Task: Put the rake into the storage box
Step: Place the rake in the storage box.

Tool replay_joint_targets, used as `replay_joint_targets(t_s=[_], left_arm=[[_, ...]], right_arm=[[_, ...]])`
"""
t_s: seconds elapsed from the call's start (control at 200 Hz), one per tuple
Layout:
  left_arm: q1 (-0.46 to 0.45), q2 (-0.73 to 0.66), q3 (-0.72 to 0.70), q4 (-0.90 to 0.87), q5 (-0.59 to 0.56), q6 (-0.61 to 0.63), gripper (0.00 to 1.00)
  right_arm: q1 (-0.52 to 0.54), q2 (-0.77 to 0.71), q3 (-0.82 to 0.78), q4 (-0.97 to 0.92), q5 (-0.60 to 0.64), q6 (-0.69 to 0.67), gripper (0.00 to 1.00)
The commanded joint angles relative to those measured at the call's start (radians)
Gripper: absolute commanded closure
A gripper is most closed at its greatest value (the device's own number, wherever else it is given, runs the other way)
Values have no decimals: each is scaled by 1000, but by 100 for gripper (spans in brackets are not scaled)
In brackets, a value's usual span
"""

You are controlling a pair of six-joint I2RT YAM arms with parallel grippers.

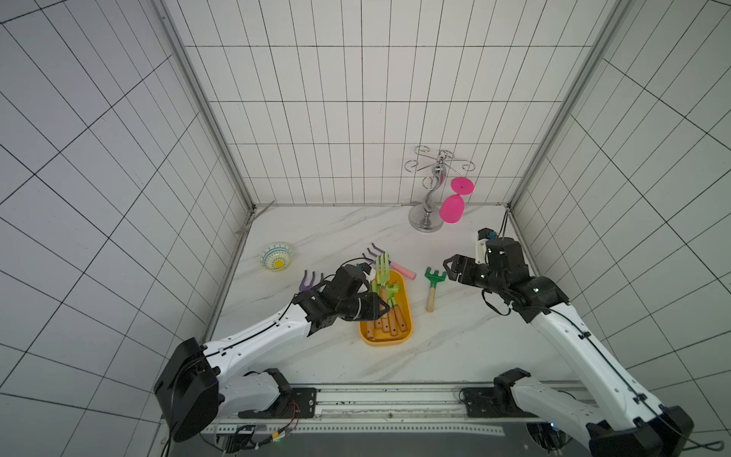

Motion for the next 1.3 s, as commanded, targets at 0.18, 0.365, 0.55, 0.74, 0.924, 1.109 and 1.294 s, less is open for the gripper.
replay_joint_targets(t_s=[0.18, 0.365, 0.55, 0.74, 0.924, 1.109, 1.294], left_arm=[[-75, 107, 59, -206, -236, -120, 93], [-79, 172, 97, -249, -249, -161, 93], [-79, 253, 165, -300, -228, -193, 93], [-79, 299, 200, -363, -207, -237, 93], [-80, 293, 184, -385, -195, -277, 92], [-88, 308, 197, -428, -204, -287, 72], [-107, 278, 228, -507, -274, -294, 56]], right_arm=[[-5, 23, -77, -95, 28, -78, 20], [-4, 44, -110, -75, 0, -114, 20], [-6, 53, -130, -46, -26, -130, 20], [-6, 58, -139, -38, -36, -155, 20], [-6, 53, -158, -28, -47, -172, 20], [-5, 66, -163, -23, -47, -179, 20], [-5, 127, -145, -30, -14, -141, 20]])
